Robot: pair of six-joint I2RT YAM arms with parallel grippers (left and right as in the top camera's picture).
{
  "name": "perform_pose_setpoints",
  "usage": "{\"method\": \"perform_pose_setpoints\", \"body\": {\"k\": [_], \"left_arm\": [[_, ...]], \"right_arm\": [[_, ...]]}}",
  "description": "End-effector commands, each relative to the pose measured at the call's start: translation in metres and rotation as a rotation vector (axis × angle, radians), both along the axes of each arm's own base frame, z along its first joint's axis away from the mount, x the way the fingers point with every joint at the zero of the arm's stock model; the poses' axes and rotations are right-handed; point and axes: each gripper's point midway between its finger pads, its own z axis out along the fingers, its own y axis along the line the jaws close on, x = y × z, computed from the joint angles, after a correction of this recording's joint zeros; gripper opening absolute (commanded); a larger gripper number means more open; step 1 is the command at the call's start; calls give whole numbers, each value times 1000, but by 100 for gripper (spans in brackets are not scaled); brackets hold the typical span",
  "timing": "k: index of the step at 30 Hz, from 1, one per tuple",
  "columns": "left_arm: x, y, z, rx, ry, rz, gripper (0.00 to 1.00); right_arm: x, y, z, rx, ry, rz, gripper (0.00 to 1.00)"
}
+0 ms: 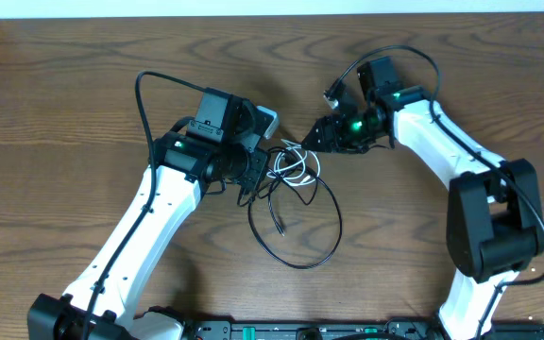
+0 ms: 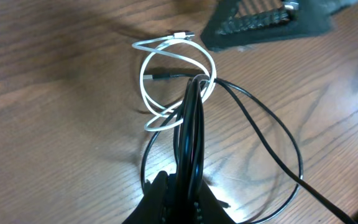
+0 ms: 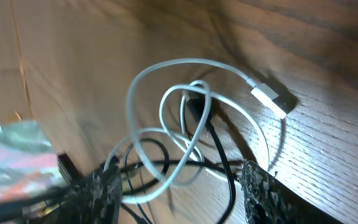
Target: Untangle cables
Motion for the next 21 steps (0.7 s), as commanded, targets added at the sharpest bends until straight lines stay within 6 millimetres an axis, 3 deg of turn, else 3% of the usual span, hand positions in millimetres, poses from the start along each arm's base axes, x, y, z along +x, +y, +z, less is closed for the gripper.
{"method": "perform_pose_setpoints", "body": {"k": [1, 7, 12, 15, 18, 21], "left_arm": [[0, 3, 2, 40, -43, -66, 7], [0, 9, -1, 91, -67, -115, 8], [1, 11, -1, 104, -70, -109, 8], [1, 11, -1, 104, -70, -109, 7], [1, 11, -1, 105, -70, -108, 8], [2, 13, -2, 116, -74, -103, 7]], "right_arm": [[-3, 11, -10, 2, 156, -127, 57], [-8, 23, -11, 5, 211, -162, 54], [-15, 46, -25, 4, 242, -151, 46], [-16, 55, -35, 5, 240, -136, 30], [-9, 51, -44, -27, 212, -158, 4], [3, 37, -42, -41, 164, -171, 1]]}}
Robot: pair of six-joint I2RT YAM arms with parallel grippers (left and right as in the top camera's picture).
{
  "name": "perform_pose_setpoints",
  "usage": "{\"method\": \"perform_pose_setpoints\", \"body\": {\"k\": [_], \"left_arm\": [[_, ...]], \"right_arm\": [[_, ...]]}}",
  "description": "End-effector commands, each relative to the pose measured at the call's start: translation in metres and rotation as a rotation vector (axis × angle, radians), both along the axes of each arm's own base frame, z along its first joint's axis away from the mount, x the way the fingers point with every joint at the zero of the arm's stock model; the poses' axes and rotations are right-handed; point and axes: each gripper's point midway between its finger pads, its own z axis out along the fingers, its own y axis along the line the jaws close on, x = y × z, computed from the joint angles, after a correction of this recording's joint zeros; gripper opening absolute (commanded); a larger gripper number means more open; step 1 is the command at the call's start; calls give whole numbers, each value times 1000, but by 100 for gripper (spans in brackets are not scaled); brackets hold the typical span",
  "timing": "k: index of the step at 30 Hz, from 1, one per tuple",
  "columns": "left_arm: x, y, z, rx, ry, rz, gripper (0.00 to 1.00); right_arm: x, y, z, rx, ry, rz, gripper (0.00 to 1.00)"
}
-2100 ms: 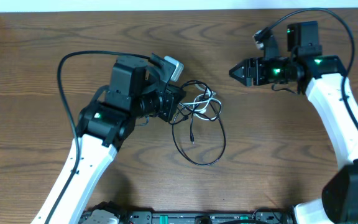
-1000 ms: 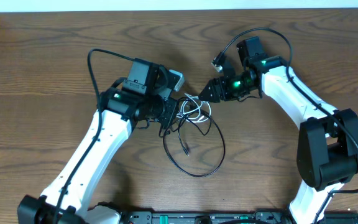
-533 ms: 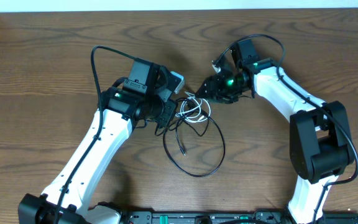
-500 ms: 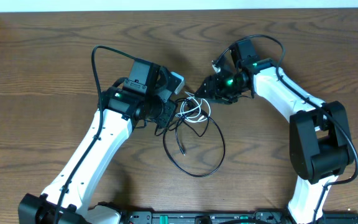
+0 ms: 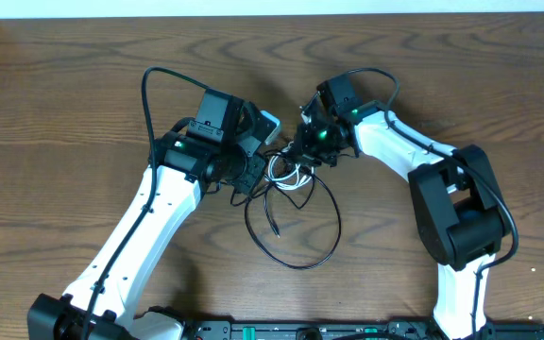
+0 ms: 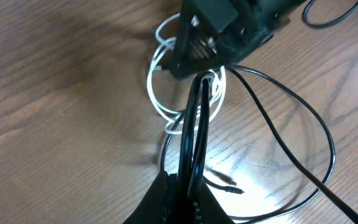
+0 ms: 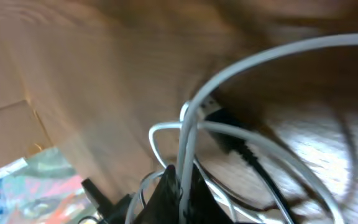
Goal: Untangle cables
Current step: 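Pull the white cable out rightward with the right gripper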
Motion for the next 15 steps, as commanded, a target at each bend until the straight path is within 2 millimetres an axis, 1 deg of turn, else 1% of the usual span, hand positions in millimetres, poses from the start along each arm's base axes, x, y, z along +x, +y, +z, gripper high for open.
{"method": "perform_pose_setpoints", "body": {"k": [1, 4, 5, 7, 9, 11, 12, 15], "left_arm": [[4, 6, 2, 34, -26, 7, 8], [7, 12, 1, 61, -31, 46, 8], [10, 18, 0, 84, -35, 88, 7], [15, 30, -1, 126, -45, 170, 7], [21, 44, 0, 171, -62, 274, 8], [26, 57, 0, 212, -80, 369, 7], [29, 66, 2, 237, -94, 436, 7], [31, 76, 3, 259, -111, 521, 8]], "right_arm": [[22, -25, 6, -25, -71, -35, 1], [37, -51, 27, -18, -134, -64, 1], [46, -68, 42, -19, -173, -90, 1], [56, -95, 62, -40, -218, -147, 1], [65, -127, 88, -61, -277, -212, 1], [70, -158, 112, -86, -327, -281, 1], [71, -185, 129, -111, -360, -343, 1], [68, -232, 161, -145, -415, -451, 1]]}}
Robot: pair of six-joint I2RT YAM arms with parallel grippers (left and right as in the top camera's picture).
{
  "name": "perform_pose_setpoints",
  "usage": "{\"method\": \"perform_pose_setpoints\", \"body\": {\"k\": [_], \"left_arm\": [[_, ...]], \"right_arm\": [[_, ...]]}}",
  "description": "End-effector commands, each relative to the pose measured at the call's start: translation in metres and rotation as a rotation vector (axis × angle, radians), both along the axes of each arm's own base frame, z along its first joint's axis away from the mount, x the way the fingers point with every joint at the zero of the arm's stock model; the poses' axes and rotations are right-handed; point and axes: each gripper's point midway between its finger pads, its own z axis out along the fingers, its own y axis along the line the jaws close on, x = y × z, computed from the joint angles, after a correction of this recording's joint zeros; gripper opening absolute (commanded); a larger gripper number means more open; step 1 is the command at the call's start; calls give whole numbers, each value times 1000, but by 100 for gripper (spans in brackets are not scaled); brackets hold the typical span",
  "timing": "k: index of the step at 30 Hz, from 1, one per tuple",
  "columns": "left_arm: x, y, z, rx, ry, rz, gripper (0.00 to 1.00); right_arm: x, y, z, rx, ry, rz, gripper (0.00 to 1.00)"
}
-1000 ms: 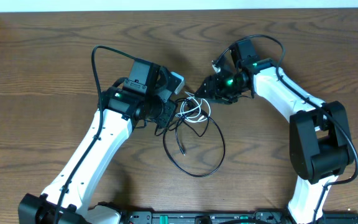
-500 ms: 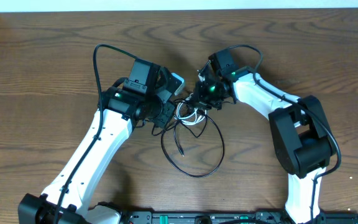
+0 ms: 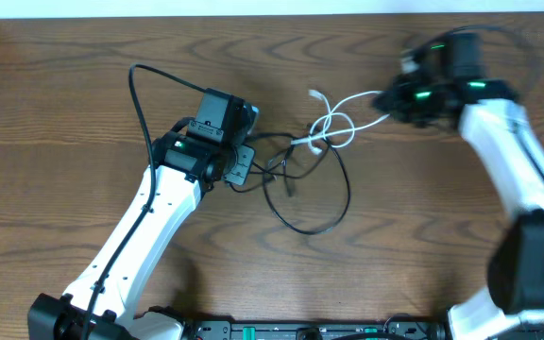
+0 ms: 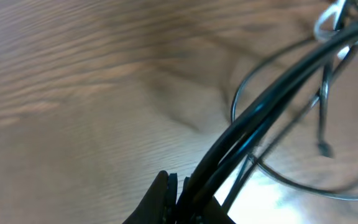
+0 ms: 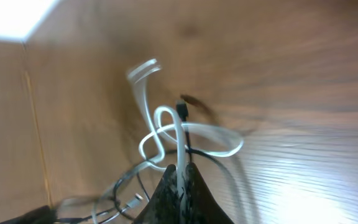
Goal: Untangle cables
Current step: 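Pull the white cable out rightward with the right gripper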
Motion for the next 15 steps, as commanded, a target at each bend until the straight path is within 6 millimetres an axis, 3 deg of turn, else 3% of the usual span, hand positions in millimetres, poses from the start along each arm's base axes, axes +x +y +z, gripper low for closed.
{"method": "perform_pose_setpoints", "body": {"k": [1, 7, 11, 15], "left_arm": [[10, 28, 8, 75, -63, 207, 7], [12, 41, 8, 57, -61, 281, 8], [13, 48, 7, 60, -56, 299, 7], [13, 55, 7, 63, -50, 320, 8]], "right_arm": [[-3, -65, 44, -78, -110, -142, 1], [-20, -139, 72, -100, -141, -330, 1], [-25, -178, 71, -114, -133, -430, 1], [-33, -230, 71, -118, -110, -612, 1]]}}
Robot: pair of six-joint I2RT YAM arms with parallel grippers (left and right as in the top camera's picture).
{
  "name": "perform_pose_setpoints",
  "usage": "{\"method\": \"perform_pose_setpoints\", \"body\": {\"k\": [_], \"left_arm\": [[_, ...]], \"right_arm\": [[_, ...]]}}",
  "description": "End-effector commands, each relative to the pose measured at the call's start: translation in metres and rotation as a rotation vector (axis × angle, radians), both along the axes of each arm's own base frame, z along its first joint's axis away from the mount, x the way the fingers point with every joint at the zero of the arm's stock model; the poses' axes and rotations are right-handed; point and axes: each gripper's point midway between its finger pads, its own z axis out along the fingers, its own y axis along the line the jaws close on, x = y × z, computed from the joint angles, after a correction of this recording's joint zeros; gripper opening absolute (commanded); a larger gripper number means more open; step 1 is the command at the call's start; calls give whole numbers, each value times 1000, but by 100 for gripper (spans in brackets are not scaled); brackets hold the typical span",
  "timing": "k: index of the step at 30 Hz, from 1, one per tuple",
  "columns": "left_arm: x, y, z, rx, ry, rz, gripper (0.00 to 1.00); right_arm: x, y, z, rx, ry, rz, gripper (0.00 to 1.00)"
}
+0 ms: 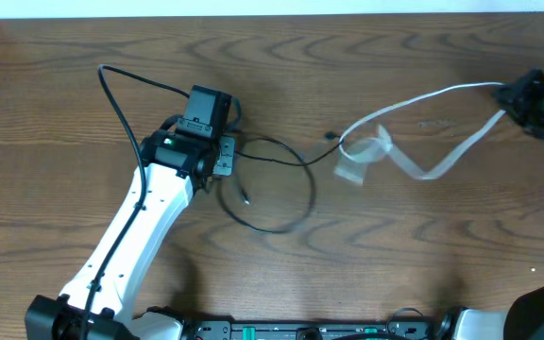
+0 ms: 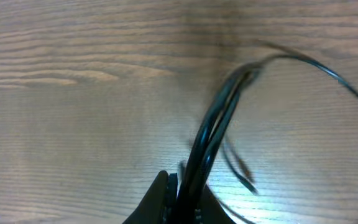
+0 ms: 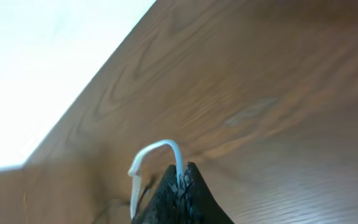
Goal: Untangle cables
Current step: 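Pull the white cable out rightward with the right gripper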
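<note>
The black cable [image 1: 272, 179] lies in a loose loop at mid-table, one strand running to my left gripper [image 1: 217, 154], which is shut on it; the left wrist view shows the black strands [image 2: 213, 130] clamped between the fingers. The white cable [image 1: 423, 123] stretches blurred from a loop near the centre to the far right, where my right gripper [image 1: 518, 94] is shut on it. In the right wrist view the white cable [image 3: 160, 149] arches out of the shut fingers [image 3: 180, 186]. One black plug end [image 1: 331, 137] sits by the white loop; whether they still cross I cannot tell.
The brown wooden table [image 1: 83, 76] fills the view, its far edge at the top against a white wall. My left arm [image 1: 130, 246] reaches up from the bottom left. A black rail [image 1: 300, 331] runs along the near edge.
Both arms have moved further apart: the right gripper with the white cable is now at the far right edge, the left gripper with the black cable further left. The white cable is stretched out long.
At first my left gripper held the black cable beside the tangled white coil, with the right gripper open close by. Then the right gripper was shut on the white cable in the tangle. Later the two grippers stood apart, and now the white cable is drawn right.
</note>
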Motion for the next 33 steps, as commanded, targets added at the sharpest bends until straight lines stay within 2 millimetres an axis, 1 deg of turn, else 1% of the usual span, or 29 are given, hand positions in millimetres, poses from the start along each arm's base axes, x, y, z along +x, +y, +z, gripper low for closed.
{"method": "perform_pose_setpoints", "body": {"k": [1, 4, 6, 8, 11, 13, 15, 16, 18, 20, 22, 24, 26, 29, 33], "left_arm": [[2, 12, 4, 5, -15, 61, 7], [3, 17, 4, -10, -19, 105, 8], [3, 17, 4, -12, -19, 108, 7], [3, 17, 4, -12, -19, 108, 7], [3, 18, 4, -11, -19, 108, 7], [3, 17, 4, -11, -19, 108, 7], [3, 18, 4, -11, -19, 108, 7], [3, 17, 4, -12, -19, 108, 7], [3, 17, 4, -15, -18, 107, 7], [2, 12, 3, -42, -9, 94, 8], [1, 6, 2, -70, 0, 80, 7], [1, 5, 2, -74, 1, 78, 7], [1, 5, 2, -74, 1, 78, 8], [1, 5, 2, -74, 3, 78, 7], [0, 3, 2, -81, 5, 73, 8]], "right_arm": [[-9, -46, 5, 2, -4, -164, 1], [-10, -73, 15, 47, -53, -258, 1], [-6, -81, 27, 77, -118, -265, 1], [3, -86, 46, 102, -207, -254, 1], [16, -93, 78, 111, -325, -268, 1], [22, -97, 106, 85, -402, -267, 1], [23, -99, 130, 55, -450, -265, 1], [23, -102, 152, 24, -483, -273, 1], [22, -107, 178, -28, -522, -285, 1], [22, -112, 201, -80, -549, -299, 1], [25, -116, 217, -131, -567, -299, 1], [33, -118, 227, -165, -562, -291, 1], [46, -117, 229, -189, -541, -260, 1], [72, -127, 221, -243, -473, -268, 1], [105, -144, 199, -304, -404, -291, 1]]}}
